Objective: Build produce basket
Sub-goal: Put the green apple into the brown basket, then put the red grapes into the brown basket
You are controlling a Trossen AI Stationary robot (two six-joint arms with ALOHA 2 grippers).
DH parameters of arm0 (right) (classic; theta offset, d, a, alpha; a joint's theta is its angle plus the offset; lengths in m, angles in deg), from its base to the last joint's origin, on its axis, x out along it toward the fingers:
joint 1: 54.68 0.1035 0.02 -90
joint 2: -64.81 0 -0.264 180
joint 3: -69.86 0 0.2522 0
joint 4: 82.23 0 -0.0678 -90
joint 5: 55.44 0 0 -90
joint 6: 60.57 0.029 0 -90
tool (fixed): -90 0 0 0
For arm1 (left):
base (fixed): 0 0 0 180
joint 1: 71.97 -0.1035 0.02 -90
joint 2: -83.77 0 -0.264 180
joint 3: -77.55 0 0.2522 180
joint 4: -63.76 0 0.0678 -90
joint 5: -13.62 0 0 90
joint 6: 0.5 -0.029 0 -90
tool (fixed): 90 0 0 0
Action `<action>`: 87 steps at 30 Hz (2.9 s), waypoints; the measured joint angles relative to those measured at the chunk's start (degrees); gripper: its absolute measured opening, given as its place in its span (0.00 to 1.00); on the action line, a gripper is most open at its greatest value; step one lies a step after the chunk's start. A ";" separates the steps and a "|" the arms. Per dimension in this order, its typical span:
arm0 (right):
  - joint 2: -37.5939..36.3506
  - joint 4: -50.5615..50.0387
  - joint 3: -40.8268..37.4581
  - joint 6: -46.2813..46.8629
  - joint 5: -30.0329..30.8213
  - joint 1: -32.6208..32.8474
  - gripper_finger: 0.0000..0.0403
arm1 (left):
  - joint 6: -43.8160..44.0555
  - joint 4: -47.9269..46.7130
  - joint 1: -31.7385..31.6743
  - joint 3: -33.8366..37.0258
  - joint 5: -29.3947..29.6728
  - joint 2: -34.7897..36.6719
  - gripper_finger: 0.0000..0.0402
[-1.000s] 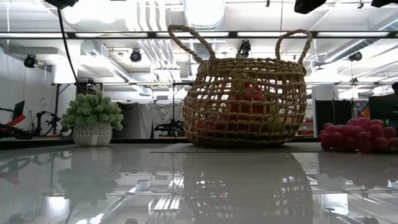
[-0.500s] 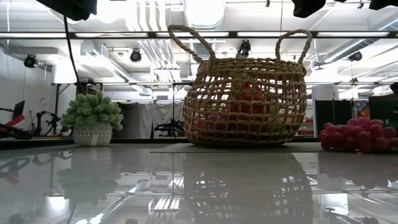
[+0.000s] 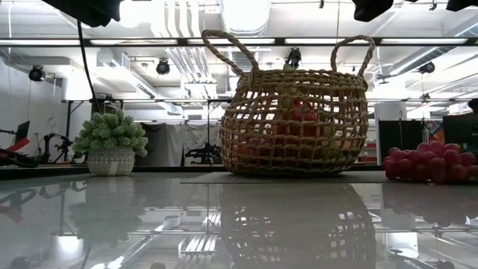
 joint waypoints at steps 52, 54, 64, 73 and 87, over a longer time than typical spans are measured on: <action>-15.23 -9.16 0.04 -7.60 41.48 21.27 0.91 | 2.91 -34.16 -27.39 -26.79 9.84 -1.49 0.00; -14.87 -9.20 0.04 -7.22 41.48 21.27 0.91 | 2.91 -34.70 -28.47 -28.20 10.37 -4.44 0.00; -14.69 -9.33 0.04 -5.74 41.41 21.27 0.91 | 2.97 -35.60 -32.85 -32.41 20.10 -11.84 0.00; -14.67 -9.40 0.02 -5.75 41.29 21.27 0.91 | 4.43 -35.73 -33.66 -32.00 26.72 -13.05 0.07; -14.67 -9.41 0.02 -1.11 41.33 21.27 0.91 | 0.22 -36.53 -31.22 -32.09 26.85 -10.86 0.26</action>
